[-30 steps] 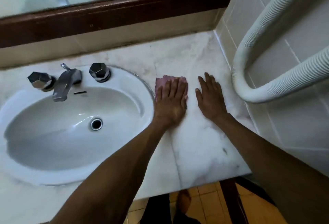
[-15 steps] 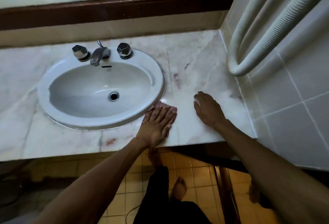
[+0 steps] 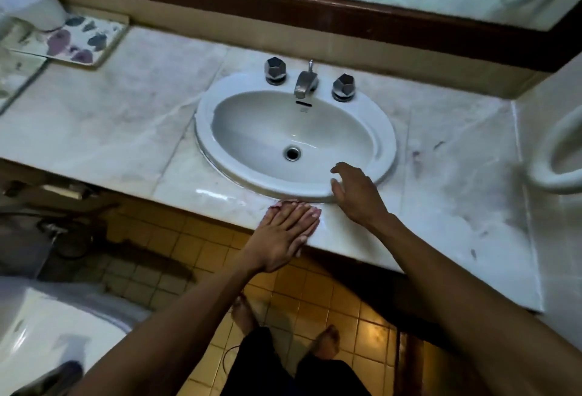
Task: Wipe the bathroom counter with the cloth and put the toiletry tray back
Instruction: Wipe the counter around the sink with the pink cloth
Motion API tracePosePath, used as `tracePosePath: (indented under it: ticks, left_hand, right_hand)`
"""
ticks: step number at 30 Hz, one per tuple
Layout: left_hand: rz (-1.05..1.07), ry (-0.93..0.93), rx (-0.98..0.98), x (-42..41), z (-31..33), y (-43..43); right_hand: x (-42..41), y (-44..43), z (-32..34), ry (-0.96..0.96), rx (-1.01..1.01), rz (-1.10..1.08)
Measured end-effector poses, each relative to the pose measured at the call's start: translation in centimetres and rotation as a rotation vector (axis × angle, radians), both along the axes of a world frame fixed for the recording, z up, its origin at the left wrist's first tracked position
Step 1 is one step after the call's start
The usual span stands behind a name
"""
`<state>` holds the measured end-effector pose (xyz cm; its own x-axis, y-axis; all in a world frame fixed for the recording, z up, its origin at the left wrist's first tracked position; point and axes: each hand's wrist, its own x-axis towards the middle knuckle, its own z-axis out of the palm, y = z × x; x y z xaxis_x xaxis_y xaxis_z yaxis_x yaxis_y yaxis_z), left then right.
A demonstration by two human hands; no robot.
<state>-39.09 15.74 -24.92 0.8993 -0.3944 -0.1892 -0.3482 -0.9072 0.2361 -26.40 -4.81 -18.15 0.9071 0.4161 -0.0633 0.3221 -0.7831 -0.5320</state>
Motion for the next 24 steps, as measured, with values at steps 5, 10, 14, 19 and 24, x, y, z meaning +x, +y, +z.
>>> tracePosePath:
  ticks: [5, 10, 14, 19, 24]
  left_hand:
    - [0.113, -0.03, 0.027, -1.5, 0.4, 12.2]
    - [0.375, 0.027, 0.036, -0.8, -0.5, 27.4]
    - [0.834, 0.072, -0.075, 2.5, 0.5, 29.9]
    - [0.637, 0.053, -0.162, 2.3, -0.1, 21.1]
    - [0.349, 0.057, -0.126, 0.6, -0.8, 22.5]
  right_hand:
    - [-0.2, 8.3, -1.4, 0.094, -0.042, 0.0]
    - [-1.0, 16.3, -2.5, 0.2, -0.054, -0.023]
    - [-1.3, 21.1, -3.2, 0.217, -0.035, -0.052]
    - [-1.2, 23.9, -3.0, 0.198, -0.003, -0.103]
    - [0.3, 27.0, -2.9, 0.172, 0.003, -0.072]
